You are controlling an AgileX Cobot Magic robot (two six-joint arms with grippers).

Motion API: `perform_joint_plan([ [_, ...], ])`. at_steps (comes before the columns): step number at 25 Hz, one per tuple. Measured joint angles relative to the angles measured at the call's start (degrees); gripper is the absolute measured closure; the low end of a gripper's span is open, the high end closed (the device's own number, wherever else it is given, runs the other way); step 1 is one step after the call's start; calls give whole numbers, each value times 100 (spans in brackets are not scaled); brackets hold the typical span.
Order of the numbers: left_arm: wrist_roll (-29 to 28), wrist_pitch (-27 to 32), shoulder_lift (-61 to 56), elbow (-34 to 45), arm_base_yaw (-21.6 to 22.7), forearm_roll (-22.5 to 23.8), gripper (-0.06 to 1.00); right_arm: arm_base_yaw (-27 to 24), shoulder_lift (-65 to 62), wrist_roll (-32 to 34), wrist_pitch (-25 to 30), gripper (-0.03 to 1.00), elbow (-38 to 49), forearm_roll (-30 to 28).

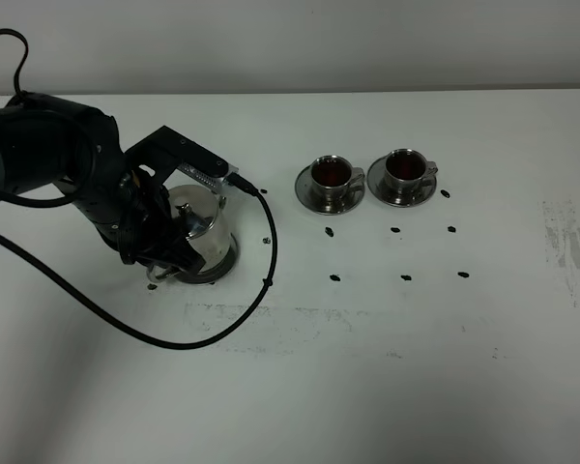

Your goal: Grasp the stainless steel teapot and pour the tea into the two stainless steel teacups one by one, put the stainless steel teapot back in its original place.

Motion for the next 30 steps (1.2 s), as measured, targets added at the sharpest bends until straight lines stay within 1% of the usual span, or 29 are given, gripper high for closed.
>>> perform_joint_plan([
  [10, -69, -158, 229, 16, 0, 1, 77, 0, 0, 5, 0, 64, 0, 0],
  [25, -73, -172, 229, 16, 0, 1, 76, 0, 0, -1, 0, 64, 0, 0],
  [27, -73, -177, 229, 16, 0, -5, 73, 0, 0, -1, 0, 64, 0, 0],
  [30, -86, -194, 229, 16, 0, -11, 64, 0, 0, -1, 0, 64, 0, 0],
])
